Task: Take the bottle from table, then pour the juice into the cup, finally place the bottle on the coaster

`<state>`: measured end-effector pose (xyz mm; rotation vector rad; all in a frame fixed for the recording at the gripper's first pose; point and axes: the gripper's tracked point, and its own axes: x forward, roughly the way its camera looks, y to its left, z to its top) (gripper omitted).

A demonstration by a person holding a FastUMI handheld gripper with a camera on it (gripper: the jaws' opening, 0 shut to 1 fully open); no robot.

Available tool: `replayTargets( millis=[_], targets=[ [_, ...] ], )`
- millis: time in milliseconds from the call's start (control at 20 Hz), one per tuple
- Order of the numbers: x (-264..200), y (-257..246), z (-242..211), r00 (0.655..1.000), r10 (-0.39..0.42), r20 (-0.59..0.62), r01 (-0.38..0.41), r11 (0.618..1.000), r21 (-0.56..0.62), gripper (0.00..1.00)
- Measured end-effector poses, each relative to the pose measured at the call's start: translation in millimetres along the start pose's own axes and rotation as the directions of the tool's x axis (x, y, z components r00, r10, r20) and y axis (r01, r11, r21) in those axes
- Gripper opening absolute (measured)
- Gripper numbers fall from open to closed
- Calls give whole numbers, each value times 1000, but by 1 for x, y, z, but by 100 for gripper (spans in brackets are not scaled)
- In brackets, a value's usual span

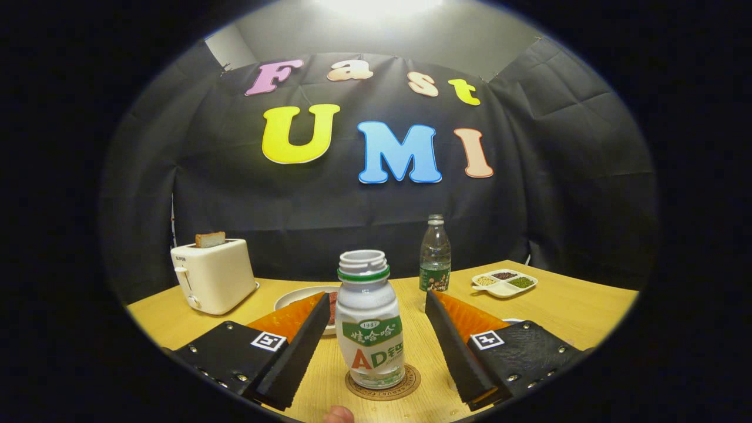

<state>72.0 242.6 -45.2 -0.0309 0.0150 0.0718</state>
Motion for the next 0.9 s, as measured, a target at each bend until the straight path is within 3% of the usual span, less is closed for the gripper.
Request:
replayTargets(
  millis=[200, 400, 550, 700, 900],
  targets=[
    [-19, 4, 42, 999, 22, 27, -21, 999, -27, 98],
    [-42, 10, 87, 997, 67, 50, -59, 989, -138, 98],
    [-58, 2, 95, 994, 98, 54, -93, 991, -100, 97],
    [-73, -34, 90, 995, 87, 45, -81, 991, -109, 97],
    [-80, -126, 63, 992, 106, 73, -94, 984, -150, 98]
  ],
)
